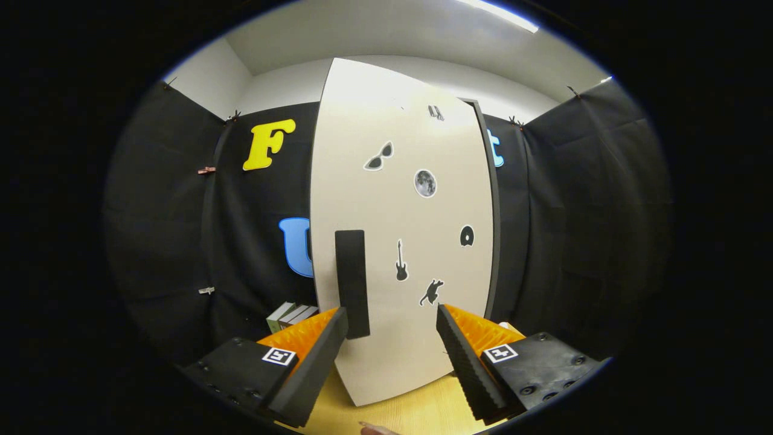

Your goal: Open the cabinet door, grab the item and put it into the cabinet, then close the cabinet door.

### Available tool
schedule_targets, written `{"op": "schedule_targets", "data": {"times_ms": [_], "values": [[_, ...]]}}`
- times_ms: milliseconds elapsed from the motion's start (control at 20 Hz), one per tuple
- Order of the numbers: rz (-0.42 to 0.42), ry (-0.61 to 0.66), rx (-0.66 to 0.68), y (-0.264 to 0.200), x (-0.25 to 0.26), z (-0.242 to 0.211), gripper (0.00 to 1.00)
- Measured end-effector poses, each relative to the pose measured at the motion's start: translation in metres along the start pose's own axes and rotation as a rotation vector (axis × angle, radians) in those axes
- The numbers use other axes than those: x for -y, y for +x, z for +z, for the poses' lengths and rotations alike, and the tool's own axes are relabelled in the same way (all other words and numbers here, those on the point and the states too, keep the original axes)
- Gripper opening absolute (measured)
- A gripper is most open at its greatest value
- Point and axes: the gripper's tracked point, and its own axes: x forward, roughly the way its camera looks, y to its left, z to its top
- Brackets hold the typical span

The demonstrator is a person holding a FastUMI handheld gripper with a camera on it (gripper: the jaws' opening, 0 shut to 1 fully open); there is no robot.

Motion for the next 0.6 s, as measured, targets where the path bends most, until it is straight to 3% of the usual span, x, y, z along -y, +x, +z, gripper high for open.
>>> {"op": "schedule_targets", "data": {"times_ms": [600], "values": [[0.021, -0.048, -0.006, -0.006, 0.031, 0.013, 0.98]]}}
